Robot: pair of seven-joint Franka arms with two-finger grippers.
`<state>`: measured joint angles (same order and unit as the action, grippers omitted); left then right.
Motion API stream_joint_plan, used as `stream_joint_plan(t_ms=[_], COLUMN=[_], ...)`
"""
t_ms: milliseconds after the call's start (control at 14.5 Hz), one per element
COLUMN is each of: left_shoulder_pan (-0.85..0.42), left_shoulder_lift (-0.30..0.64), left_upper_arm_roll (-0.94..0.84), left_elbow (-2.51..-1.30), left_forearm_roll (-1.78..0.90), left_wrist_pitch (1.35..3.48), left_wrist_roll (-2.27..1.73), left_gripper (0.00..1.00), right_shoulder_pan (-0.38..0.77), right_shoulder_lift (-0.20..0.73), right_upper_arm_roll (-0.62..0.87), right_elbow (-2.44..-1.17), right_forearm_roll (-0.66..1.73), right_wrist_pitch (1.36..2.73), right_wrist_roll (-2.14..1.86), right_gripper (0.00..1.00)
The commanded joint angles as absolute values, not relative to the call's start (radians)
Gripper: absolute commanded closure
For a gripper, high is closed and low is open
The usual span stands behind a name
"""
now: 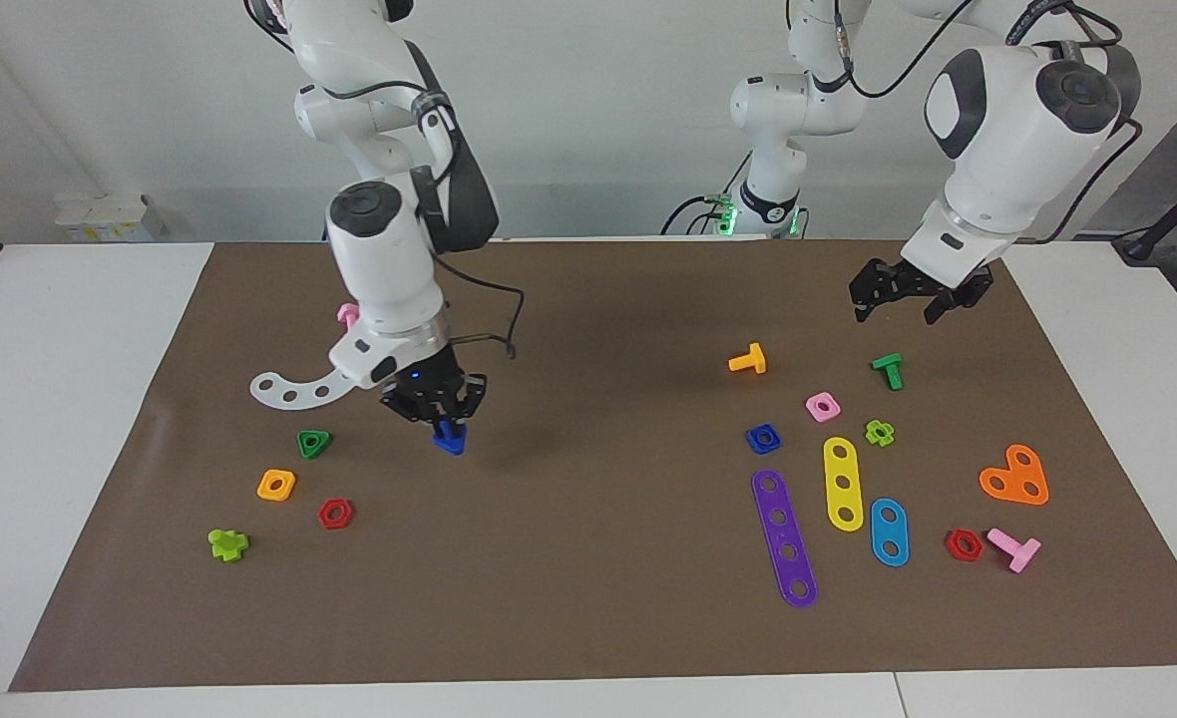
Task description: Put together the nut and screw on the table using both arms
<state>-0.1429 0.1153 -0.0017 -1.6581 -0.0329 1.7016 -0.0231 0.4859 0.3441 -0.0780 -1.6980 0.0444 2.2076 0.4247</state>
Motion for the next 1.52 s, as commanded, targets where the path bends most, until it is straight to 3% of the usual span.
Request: stream_joint_plan(t_ms=[0, 138, 484, 1037, 1244, 1313, 1382, 1452], left_shoulder_pan=[-0.169, -0.169, -0.19, -0.245, -0.244, -0.245, -0.253, -0.274], left_shoulder_lift=[0.127, 0.127, 0.159, 0.348, 0.357, 0.359, 0.364, 0.367], left_upper_arm_roll=[0.011, 0.009, 0.009, 0.011, 0.012, 0.012, 0.012, 0.015], left_elbow=[-1.721, -1.787, -1.861, -1.876, -1.879, -1.89, -1.893, -1.897], left_forearm_roll=[-0.069, -0.075, -0.094, -0.092, -0.092, -0.094, -0.092, -0.092], left_wrist_pitch=[1.804, 1.902, 2.041, 2.302, 2.303, 2.309, 2.309, 2.3], left_wrist_roll=[-0.051, -0.064, -0.177, -0.321, -0.33, -0.347, -0.368, -0.38], left_gripper=[0.02, 0.02, 0.05, 0.13, 0.19, 0.19, 0.2, 0.21], right_shoulder_pan=[0.56, 0.61, 0.637, 0.644, 0.655, 0.658, 0.657, 0.652], right_shoulder_lift=[0.455, 0.53, 0.586, 0.583, 0.583, 0.583, 0.58, 0.572], right_upper_arm_roll=[-0.081, -0.081, -0.08, -0.078, -0.078, -0.078, -0.078, -0.08], right_elbow=[-1.62, -1.556, -1.566, -1.608, -1.615, -1.615, -1.614, -1.609], right_forearm_roll=[-0.007, -0.052, -0.066, -0.06, -0.06, -0.058, -0.058, -0.058], right_wrist_pitch=[2.235, 2.238, 2.333, 2.402, 2.404, 2.402, 2.395, 2.387], right_wrist_roll=[0.564, 0.671, 0.724, 0.726, 0.726, 0.726, 0.727, 0.724], right_gripper=[1.0, 1.0, 1.0, 1.0, 1.0, 0.89, 0.1, 0.0])
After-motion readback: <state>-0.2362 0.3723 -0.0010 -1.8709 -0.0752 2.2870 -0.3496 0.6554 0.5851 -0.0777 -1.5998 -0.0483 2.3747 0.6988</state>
